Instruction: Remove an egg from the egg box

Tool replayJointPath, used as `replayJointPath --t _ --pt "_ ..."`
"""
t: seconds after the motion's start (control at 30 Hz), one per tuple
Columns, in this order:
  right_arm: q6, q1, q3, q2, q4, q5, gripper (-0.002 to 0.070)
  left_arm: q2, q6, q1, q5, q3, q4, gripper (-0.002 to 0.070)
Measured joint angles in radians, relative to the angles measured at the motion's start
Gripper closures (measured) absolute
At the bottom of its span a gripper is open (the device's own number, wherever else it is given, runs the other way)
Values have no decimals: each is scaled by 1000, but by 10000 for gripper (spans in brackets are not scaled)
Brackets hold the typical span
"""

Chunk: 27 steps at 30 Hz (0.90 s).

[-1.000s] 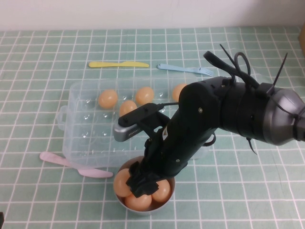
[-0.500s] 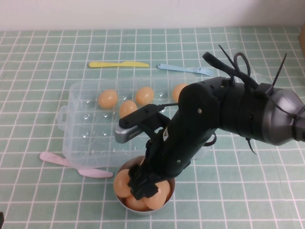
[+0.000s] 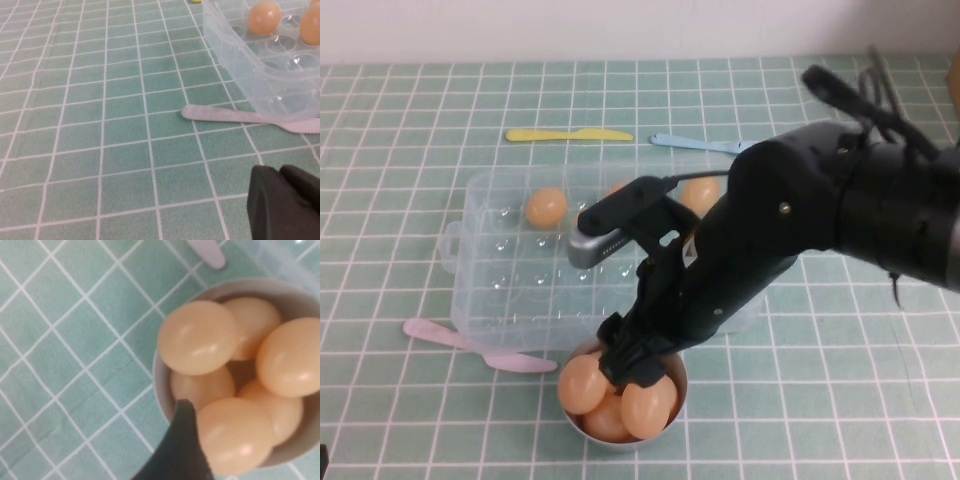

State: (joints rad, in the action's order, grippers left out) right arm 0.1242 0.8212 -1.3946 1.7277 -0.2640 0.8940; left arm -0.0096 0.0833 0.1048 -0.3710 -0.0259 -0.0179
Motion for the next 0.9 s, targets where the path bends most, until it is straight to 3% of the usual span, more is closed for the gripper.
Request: replayJointPath --t 0.13,0.23,0.5,0.6,0.9 --pt "0 0 0 -47 22 10 142 0 0 0 0 0 0 675" --pt "0 0 0 -84 28 32 220 0 0 0 0 0 0 675" --pt "0 0 116 -278 28 61 631 0 0 0 0 0 0 675" --pt "0 0 174 -357 25 68 675 0 0 0 0 0 0 675" --pt "17 0 282 -576 17 164 691 0 0 0 0 0 0 675"
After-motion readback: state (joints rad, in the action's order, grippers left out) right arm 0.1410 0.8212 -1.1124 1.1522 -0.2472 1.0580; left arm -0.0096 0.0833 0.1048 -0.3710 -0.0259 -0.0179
